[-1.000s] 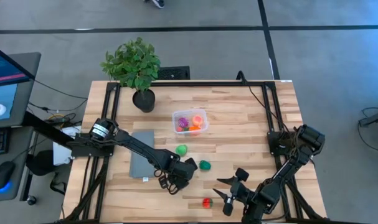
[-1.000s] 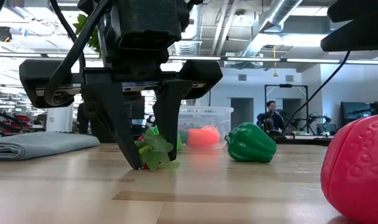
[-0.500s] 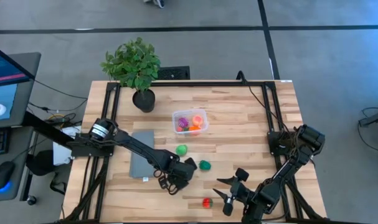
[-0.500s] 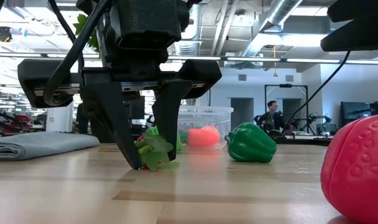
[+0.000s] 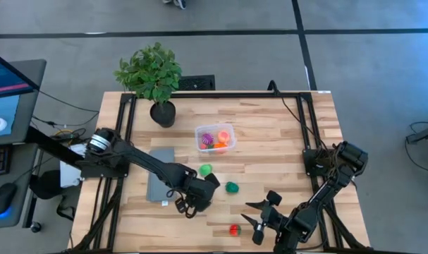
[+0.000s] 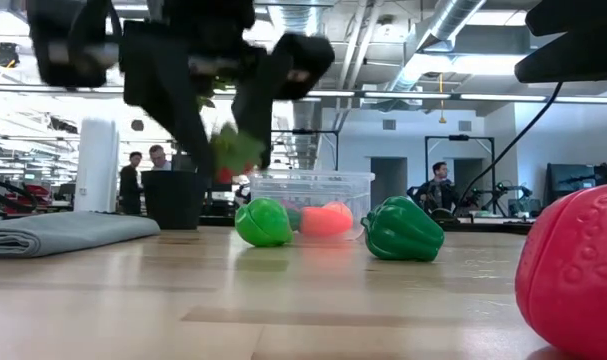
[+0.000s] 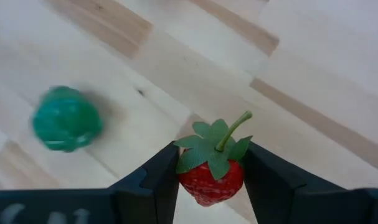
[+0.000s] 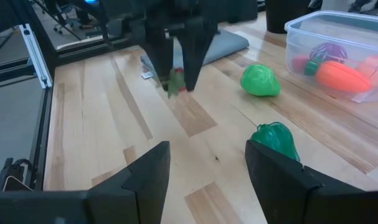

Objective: Pick and placing Produce into tupperware
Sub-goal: Put the small strawberry into the transparent container

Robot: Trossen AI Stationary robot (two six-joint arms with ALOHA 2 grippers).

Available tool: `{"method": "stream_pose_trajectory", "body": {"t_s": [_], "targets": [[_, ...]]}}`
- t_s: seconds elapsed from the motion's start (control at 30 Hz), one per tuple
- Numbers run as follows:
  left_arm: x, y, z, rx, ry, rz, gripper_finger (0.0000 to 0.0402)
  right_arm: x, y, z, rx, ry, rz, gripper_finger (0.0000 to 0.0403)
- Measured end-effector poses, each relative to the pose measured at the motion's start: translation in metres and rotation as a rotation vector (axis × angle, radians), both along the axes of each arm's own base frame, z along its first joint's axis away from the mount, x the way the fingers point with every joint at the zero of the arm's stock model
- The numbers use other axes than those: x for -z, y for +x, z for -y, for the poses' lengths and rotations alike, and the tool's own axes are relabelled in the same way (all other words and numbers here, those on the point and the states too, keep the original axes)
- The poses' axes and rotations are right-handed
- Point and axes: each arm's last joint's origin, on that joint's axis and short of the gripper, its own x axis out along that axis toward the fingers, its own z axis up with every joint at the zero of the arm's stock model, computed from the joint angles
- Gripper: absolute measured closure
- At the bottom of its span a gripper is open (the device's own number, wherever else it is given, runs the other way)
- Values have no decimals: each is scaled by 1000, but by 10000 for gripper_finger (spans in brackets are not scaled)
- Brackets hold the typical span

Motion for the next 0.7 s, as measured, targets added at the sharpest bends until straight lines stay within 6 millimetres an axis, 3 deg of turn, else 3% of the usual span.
{"method": "stream_pose_trajectory", "body": {"t_s": [0.47,0.7], "targets": [[-21,-7,-9,-57,101,65,255,0,0,0,-1,2,0,170],[-44,-7,-30,-108,67,123,255,0,0,-1,-10,17,-13,170]]}}
